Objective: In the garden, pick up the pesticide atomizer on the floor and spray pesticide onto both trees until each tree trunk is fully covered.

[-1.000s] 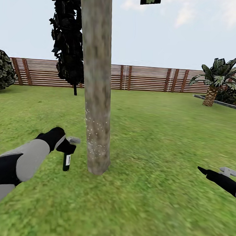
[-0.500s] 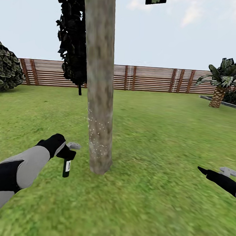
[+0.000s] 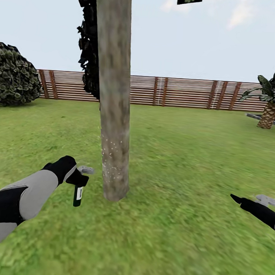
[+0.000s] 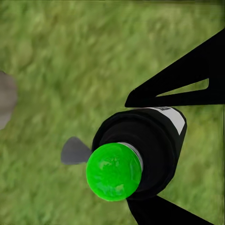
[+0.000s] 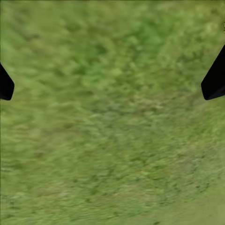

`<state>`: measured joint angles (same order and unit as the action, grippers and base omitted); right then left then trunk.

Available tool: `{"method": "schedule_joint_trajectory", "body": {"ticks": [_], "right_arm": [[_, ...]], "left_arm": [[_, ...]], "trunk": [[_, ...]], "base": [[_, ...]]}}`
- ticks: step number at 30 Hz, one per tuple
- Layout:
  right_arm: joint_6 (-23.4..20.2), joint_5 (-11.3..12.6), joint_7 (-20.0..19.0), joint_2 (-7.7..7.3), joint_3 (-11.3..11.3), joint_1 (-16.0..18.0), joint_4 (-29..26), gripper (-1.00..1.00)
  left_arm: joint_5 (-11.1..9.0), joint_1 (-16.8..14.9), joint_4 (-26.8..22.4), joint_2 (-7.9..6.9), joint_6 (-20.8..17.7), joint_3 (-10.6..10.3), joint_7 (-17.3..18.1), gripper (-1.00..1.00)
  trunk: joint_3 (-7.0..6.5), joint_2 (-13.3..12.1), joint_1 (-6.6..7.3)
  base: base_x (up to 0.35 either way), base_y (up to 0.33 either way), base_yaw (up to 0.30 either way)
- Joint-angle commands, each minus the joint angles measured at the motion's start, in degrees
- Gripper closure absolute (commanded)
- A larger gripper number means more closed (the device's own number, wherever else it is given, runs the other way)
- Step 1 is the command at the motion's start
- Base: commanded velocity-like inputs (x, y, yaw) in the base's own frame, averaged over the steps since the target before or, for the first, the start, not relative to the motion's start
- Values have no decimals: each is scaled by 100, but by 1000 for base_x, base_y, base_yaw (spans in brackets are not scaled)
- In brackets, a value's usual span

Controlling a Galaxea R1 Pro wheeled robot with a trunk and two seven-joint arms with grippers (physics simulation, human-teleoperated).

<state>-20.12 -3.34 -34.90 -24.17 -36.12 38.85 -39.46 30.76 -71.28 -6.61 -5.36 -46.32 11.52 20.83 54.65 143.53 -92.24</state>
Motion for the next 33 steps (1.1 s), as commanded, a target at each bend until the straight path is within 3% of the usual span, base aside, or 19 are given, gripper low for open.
{"method": "schedule_joint_trajectory", "body": {"ticks": [1,9,21,26,29,31,32,33], "right_arm": [[0,0,0,0,0,0,0,-100],[1,0,-2,0,0,0,0,-100],[0,0,1,0,0,0,0,-100],[5,0,1,0,0,1,0,-100],[1,0,1,-1,0,0,0,-100],[1,0,1,-3,0,0,0,-100],[2,0,0,-2,0,0,0,-100],[0,0,1,-2,0,0,0,-100]], "left_arm": [[0,0,-3,0,0,-1,0,100],[-8,0,-13,0,0,7,1,100],[-9,0,-150,22,9,8,-7,100],[-15,0,-764,21,-30,15,6,100],[-17,-10,-1165,173,-134,17,8,100],[-11,-17,-1445,239,-544,12,13,100],[-9,-27,-1738,265,-870,9,80,100],[-6,-39,-1873,269,-963,7,268,100]], "trunk": [[0,0,0],[0,0,0],[0,0,0],[0,0,0],[0,0,0],[0,0,0],[0,0,0],[0,0,0]], "base": [[-81,-303,269],[-165,-269,247],[25,-286,15],[41,-61,0],[3,-4,0],[0,-1,0],[0,0,0],[0,0,0]]}}
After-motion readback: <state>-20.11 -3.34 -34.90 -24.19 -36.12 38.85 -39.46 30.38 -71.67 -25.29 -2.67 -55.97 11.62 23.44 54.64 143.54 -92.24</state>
